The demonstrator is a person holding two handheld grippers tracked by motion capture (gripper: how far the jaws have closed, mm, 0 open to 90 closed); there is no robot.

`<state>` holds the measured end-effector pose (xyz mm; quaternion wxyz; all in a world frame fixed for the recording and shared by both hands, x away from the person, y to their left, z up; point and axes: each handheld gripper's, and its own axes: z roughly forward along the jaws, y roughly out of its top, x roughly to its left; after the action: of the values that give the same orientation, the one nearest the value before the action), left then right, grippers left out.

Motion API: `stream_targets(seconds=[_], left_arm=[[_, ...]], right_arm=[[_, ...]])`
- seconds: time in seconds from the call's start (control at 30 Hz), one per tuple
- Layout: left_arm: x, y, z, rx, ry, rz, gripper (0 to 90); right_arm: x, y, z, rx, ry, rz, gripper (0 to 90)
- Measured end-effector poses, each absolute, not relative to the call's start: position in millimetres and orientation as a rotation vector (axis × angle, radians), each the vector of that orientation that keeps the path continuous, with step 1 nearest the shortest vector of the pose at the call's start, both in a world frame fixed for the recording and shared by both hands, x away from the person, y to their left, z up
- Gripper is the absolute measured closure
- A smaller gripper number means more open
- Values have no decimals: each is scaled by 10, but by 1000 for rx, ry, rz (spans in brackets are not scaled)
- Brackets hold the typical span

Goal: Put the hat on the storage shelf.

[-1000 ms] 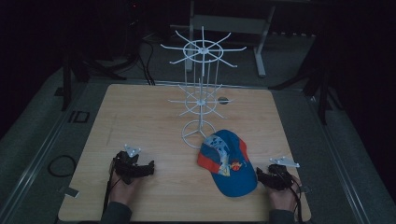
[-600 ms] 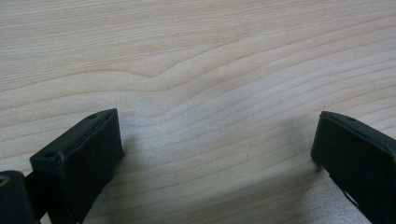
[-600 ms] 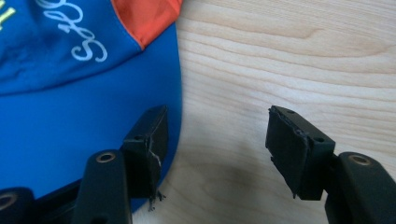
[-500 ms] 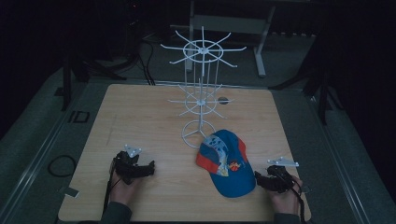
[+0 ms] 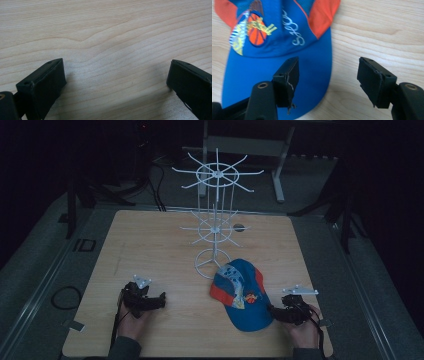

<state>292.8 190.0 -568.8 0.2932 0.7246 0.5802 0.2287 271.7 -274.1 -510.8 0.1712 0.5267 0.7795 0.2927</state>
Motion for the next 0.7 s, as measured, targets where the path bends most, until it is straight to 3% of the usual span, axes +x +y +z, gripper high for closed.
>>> stream_targets(seconds=[0.7], left_arm=[[2926, 1894, -5687, 1934, 1540, 608, 24]], right_arm=[[2873, -2369, -4838, 1378, 2287, 916, 310]])
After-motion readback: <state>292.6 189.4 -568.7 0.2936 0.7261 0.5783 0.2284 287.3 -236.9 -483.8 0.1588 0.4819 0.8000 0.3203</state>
